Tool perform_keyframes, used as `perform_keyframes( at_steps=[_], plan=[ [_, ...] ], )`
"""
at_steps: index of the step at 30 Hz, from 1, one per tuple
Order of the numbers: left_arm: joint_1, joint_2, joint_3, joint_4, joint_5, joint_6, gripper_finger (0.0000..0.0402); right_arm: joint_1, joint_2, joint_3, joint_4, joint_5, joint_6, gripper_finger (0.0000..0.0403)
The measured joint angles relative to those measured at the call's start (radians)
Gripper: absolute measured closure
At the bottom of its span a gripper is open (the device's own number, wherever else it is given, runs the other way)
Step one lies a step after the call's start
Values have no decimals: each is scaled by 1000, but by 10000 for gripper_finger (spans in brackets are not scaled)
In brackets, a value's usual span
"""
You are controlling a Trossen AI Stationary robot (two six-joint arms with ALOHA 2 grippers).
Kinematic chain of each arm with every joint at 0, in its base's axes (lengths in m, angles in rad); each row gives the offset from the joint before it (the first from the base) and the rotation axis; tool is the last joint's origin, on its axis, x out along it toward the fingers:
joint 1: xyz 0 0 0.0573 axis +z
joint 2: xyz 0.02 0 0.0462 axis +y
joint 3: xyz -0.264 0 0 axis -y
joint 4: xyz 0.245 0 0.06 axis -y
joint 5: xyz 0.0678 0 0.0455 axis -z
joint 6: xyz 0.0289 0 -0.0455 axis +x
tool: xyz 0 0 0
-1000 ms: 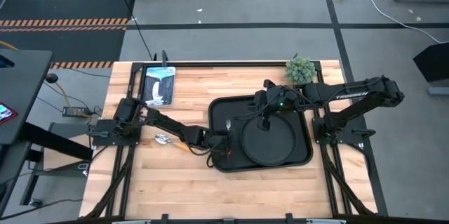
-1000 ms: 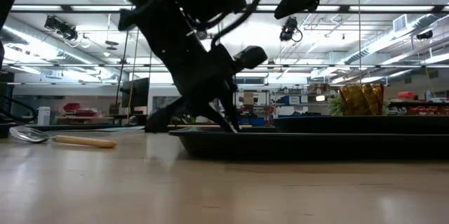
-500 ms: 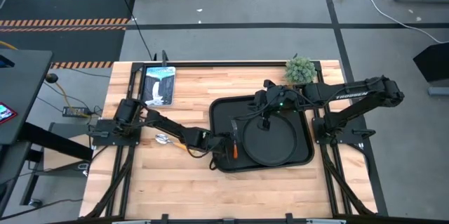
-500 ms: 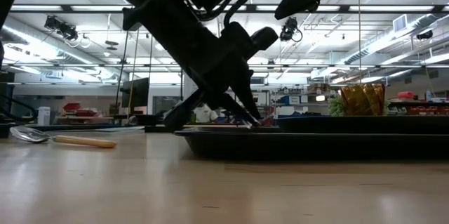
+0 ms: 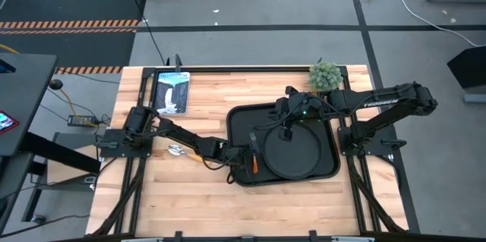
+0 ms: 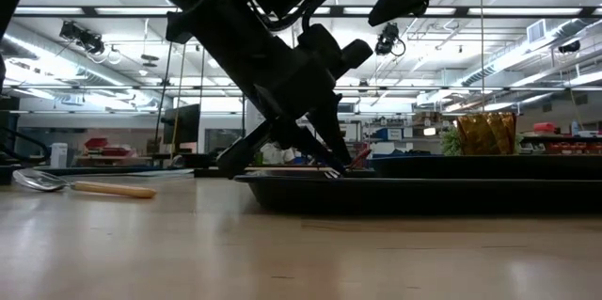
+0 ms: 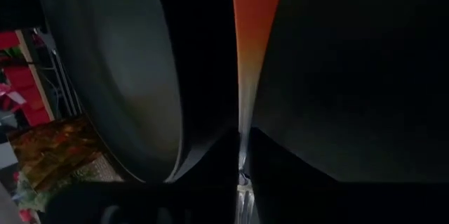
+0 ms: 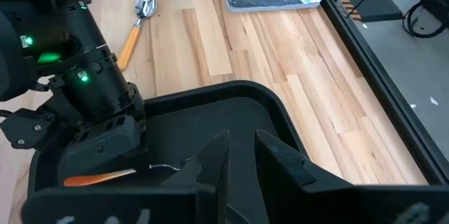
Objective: Pick and place plate/cup/fork/spoon on tray
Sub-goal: Put the orange fork on the black tray to the left of the black plate
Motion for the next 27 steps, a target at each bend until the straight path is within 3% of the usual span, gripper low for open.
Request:
perform_keyframes(
  at_steps=[6, 11, 21, 27],
  plan=[
    [0, 0, 0, -4, -8, -51, 300, 0, 0, 0, 0, 0, 0, 328],
    [-14, -4, 0, -26, -77, -75, 269, 0, 0, 0, 0, 0, 0, 328],
    [-18, -114, 0, -230, -72, -252, 278, 0, 1, 0, 18, -1, 0, 328],
    [13, -216, 4, -295, 87, -463, 294, 0, 14, -20, 63, -8, 0, 328]
  ],
)
